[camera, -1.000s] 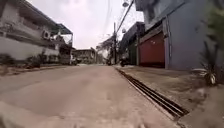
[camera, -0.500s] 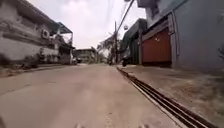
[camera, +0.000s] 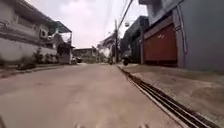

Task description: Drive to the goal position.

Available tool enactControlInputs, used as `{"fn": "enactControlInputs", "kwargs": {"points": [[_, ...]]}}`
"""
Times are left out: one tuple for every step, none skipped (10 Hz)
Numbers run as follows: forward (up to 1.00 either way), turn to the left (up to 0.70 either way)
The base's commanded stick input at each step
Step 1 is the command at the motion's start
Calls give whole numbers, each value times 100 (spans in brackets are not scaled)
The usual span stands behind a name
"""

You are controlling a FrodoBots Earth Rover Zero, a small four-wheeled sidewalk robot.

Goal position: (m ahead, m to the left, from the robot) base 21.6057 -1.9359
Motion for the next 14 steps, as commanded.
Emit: {"fn": "enactControlInputs", "kwargs": {"points": [[85, 0], [85, 0], [85, 0], [85, 0], [85, 0], [85, 0], [85, 0], [85, 0], [85, 0], [85, 0], [85, 0], [85, 0], [85, 34], [85, 34]]}}
